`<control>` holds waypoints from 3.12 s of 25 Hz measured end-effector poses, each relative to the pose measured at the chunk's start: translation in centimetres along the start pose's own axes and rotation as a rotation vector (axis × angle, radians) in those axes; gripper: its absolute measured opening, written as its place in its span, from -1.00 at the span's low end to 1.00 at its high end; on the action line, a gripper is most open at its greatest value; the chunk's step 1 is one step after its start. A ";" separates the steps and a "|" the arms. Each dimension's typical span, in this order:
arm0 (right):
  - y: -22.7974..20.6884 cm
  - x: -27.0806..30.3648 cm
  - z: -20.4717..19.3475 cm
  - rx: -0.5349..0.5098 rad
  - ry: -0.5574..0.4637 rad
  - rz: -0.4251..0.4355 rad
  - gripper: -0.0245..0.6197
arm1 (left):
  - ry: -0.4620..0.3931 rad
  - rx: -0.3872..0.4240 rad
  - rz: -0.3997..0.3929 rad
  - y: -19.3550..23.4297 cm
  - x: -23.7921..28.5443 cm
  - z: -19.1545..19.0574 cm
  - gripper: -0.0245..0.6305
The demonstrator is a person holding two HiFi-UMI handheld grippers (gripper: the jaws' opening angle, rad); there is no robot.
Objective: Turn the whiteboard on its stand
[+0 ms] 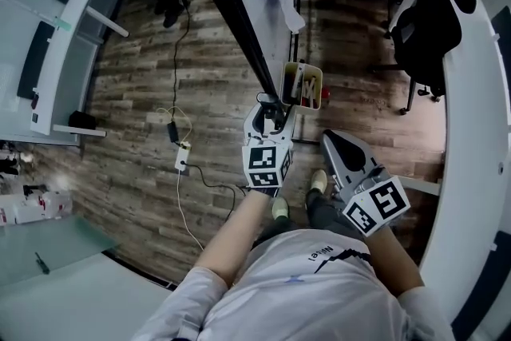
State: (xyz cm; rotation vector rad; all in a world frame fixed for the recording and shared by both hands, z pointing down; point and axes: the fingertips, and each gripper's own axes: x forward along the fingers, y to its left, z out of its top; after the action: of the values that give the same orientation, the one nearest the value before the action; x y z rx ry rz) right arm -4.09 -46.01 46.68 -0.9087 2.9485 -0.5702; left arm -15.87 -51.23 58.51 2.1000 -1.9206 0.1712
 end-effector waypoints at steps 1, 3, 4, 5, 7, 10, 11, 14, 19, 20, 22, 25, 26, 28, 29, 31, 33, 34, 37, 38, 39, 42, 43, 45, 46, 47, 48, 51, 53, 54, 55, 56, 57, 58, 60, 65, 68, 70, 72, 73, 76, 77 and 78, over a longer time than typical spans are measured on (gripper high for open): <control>-0.1 0.1 0.1 -0.003 0.001 0.001 -0.89 | -0.003 -0.003 0.004 0.1 0.3 0.2 -0.12; -0.4 0.1 0.3 -0.008 0.002 -0.003 -0.89 | -0.012 -0.011 0.004 0.3 0.7 0.4 -0.13; -0.6 0.0 0.3 -0.010 0.002 -0.006 -0.89 | -0.018 -0.014 0.000 0.4 0.8 0.5 -0.14; -0.7 0.0 0.3 -0.012 0.003 -0.009 -0.89 | -0.022 -0.013 -0.003 0.4 0.9 0.5 -0.24; -0.6 -0.2 0.2 -0.010 0.005 -0.016 -0.89 | -0.023 0.004 -0.004 0.4 0.8 0.4 -0.33; -0.4 -0.6 0.0 -0.004 0.008 -0.029 -0.89 | -0.014 0.037 -0.002 0.4 0.5 0.6 -0.35; -0.4 -0.8 -0.1 -0.002 0.008 -0.035 -0.89 | -0.010 0.045 -0.005 0.2 0.6 0.6 -0.36; -0.1 -1.3 -0.5 0.003 0.008 -0.044 -0.89 | 0.000 0.055 -0.019 -0.3 0.4 0.3 -0.36; 1.2 -2.2 -0.6 -0.003 -0.003 -0.056 -0.89 | 0.003 0.057 -0.038 -1.7 -1.2 -0.3 -0.36; 1.5 -2.4 -0.6 -0.005 -0.008 -0.060 -0.89 | 0.006 0.058 -0.041 -2.0 -1.5 -0.4 -0.36; 2.0 -2.7 -0.5 -0.009 -0.016 -0.069 -0.89 | 0.013 0.064 -0.049 -2.5 -2.0 -0.6 -0.36; 3.1 -3.3 -0.7 -0.014 -0.026 -0.086 -0.89 | 0.030 0.064 -0.071 -3.4 -2.9 -0.8 -0.36; 3.5 -3.6 -0.8 -0.015 -0.030 -0.094 -0.89 | 0.035 0.062 -0.078 -3.8 -3.3 -1.0 -0.36; 4.2 -4.3 -1.2 -0.016 -0.037 -0.114 -0.89 | 0.042 0.061 -0.094 -4.6 -3.9 -1.4 -0.36; 4.7 -4.8 -1.4 -0.016 -0.042 -0.127 -0.89 | 0.044 0.062 -0.103 -5.0 -4.2 -1.6 -0.36; 5.5 -5.6 -1.7 -0.016 -0.052 -0.157 -0.89 | 0.042 0.066 -0.122 -5.6 -5.0 -1.8 -0.36; 6.2 -6.5 -2.1 -0.014 -0.062 -0.185 -0.89 | 0.038 0.069 -0.140 -6.1 -5.7 -2.0 -0.36; 6.6 -7.0 -2.3 -0.013 -0.067 -0.198 -0.89 | 0.036 0.071 -0.150 -6.3 -6.0 -2.2 -0.36; 7.6 -8.5 -2.9 -0.016 -0.085 -0.243 -0.89 | 0.035 0.079 -0.180 -7.2 -6.9 -2.7 -0.36; 7.9 -9.1 -3.1 -0.018 -0.090 -0.260 -0.89 | 0.034 0.080 -0.188 -7.5 -7.1 -2.9 -0.36; 8.3 -9.6 -3.3 -0.020 -0.094 -0.276 -0.89 | 0.033 0.081 -0.193 -7.6 -7.4 -3.0 -0.36; 9.1 -11.1 -4.0 -0.026 -0.096 -0.311 -0.89 | 0.036 0.087 -0.191 -7.7 -8.0 -3.4 -0.36; 9.4 -11.7 -4.1 -0.026 -0.096 -0.320 -0.89 | 0.037 0.090 -0.188 -7.8 -8.2 -3.5 -0.36; 9.6 -13.0 -4.1 -0.025 -0.100 -0.335 -0.89 | 0.038 0.093 -0.178 -7.8 -8.7 -3.6 -0.36; 9.7 -13.6 -4.1 -0.025 -0.103 -0.340 -0.89 | 0.038 0.092 -0.172 -7.8 -8.9 -3.7 -0.36; 9.8 -14.1 -4.0 -0.026 -0.106 -0.342 -0.89 | 0.038 0.091 -0.166 -7.6 -9.1 -3.7 -0.36; 10.0 -14.5 -4.0 -0.026 -0.109 -0.342 -0.89 | 0.039 0.088 -0.160 -7.5 -9.4 -3.7 -0.36; 10.5 -15.5 -4.0 -0.025 -0.115 -0.327 -0.89 | 0.039 0.075 -0.141 -7.0 -10.5 -4.1 -0.36; 11.0 -16.1 -4.1 -0.023 -0.113 -0.307 -0.89 | 0.033 0.070 -0.129 -6.6 -11.4 -4.2 -0.36; 11.1 -16.4 -4.1 -0.022 -0.111 -0.297 -0.89 | 0.032 0.065 -0.124 -6.5 -11.9 -4.4 -0.36; 11.3 -16.8 -4.1 -0.022 -0.109 -0.287 -0.89 | 0.031 0.059 -0.119 -6.3 -12.4 -4.6 -0.36; 11.5 -17.3 -4.1 -0.021 -0.109 -0.277 -0.89 | 0.029 0.054 -0.113 -6.1 -13.0 -4.7 -0.36; 11.6 -17.7 -4.1 -0.020 -0.110 -0.268 -0.89 | 0.025 0.050 -0.108 -6.0 -13.6 -4.8 -0.36; 11.8 -18.1 -4.2 -0.017 -0.111 -0.259 -0.89 | 0.021 0.045 -0.104 -5.9 -14.2 -4.9 -0.36; 12.5 -18.8 -4.7 -0.011 -0.107 -0.238 -0.89 | 0.020 0.039 -0.094 -5.7 -15.5 -5.3 -0.36; 14.5 -19.7 -5.8 -0.015 -0.101 -0.180 -0.89 | 0.022 0.030 -0.072 -5.1 -18.3 -6.3 -0.36; 15.4 -20.4 -6.2 -0.010 -0.096 -0.158 -0.89 | 0.017 0.027 -0.065 -5.0 -19.9 -6.8 -0.36; 16.0 -20.9 -6.4 -0.013 -0.093 -0.148 -0.89 | 0.012 0.026 -0.059 -4.9 -21.0 -7.0 -0.36; 16.5 -21.4 -6.5 -0.020 -0.090 -0.139 -0.89 | 0.002 0.022 -0.051 -4.9 -21.9 -7.3 -0.36; 16.7 -21.7 -6.6 -0.022 -0.089 -0.134 -0.89 | -0.001 0.020 -0.047 -4.9 -22.4 -7.4 -0.36; 17.2 -22.4 -7.0 -0.023 -0.087 -0.123 -0.89 | -0.004 0.020 -0.048 -5.2 -23.7 -7.9 -0.36; 17.6 -22.5 -7.1 -0.025 -0.085 -0.119 -0.89 | -0.005 0.020 -0.051 -5.2 -24.2 -8.1 -0.36; 18.1 -22.5 -7.3 -0.027 -0.082 -0.114 -0.89 | -0.006 0.020 -0.054 -5.1 -24.8 -8.2 -0.36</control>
State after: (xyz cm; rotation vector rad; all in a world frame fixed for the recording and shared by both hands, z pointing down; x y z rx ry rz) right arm 4.04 -17.36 45.02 -1.0812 2.8528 -0.4840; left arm -12.52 -24.83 58.72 2.1648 -1.8710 0.1733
